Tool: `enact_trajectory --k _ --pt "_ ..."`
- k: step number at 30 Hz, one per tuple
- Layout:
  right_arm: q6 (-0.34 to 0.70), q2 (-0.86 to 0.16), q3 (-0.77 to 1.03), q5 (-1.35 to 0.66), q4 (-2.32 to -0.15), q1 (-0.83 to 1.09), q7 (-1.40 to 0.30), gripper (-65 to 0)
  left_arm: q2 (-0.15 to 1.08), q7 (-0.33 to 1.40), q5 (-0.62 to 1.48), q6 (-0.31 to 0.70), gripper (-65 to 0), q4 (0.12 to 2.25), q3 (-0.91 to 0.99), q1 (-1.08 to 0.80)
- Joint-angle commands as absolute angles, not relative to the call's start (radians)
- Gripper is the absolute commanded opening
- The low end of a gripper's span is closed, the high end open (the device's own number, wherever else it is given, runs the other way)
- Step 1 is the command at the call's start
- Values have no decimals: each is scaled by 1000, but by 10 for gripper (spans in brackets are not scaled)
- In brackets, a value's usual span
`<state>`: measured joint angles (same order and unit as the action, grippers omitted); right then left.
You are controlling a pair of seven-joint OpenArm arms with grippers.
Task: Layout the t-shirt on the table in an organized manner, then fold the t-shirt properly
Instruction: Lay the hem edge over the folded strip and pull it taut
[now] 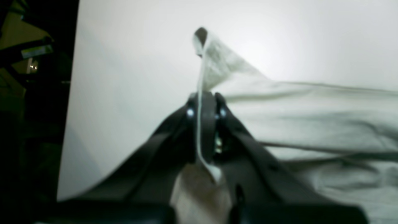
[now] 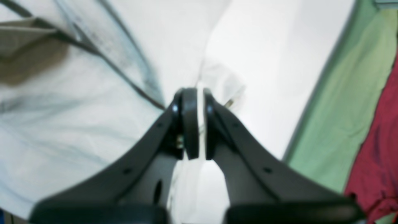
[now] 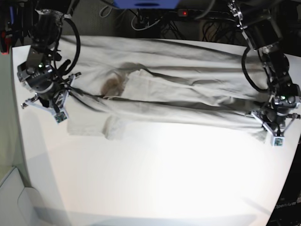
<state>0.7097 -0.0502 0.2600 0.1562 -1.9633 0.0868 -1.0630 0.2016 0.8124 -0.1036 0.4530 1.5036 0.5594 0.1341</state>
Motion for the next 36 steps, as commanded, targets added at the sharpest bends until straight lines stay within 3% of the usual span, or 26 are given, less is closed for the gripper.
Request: enact_trajectory --k 1,5,8,15,19,24,27,36 --pt "698 -58 260 153 -1985 82 -1050 -631 220 794 -79 449 -649 1529 573 156" --pt "698 -51 259 154 -1983 85 -1050 -630 231 796 10 449 -649 1523 581 148" --pt "698 -50 252 154 -1982 85 -1050 -583 231 796 13 449 -649 1521 579 148" --pt "698 -53 189 154 -1948 76 -1050 -269 225 796 13 449 -649 1520 576 153" --pt "698 -51 193 154 -1854 45 -1043 -185 225 796 13 449 -649 1520 576 153" --pt "698 -56 194 154 -1790 16 -1018 -192 225 796 13 449 -649 1520 578 153" --pt "698 -56 194 154 -1774 12 -993 -229 226 796 13 449 -649 1520 578 153" --pt "698 -70 194 156 -1659 -8 -990 -517 226 792 13 449 -649 1520 576 153"
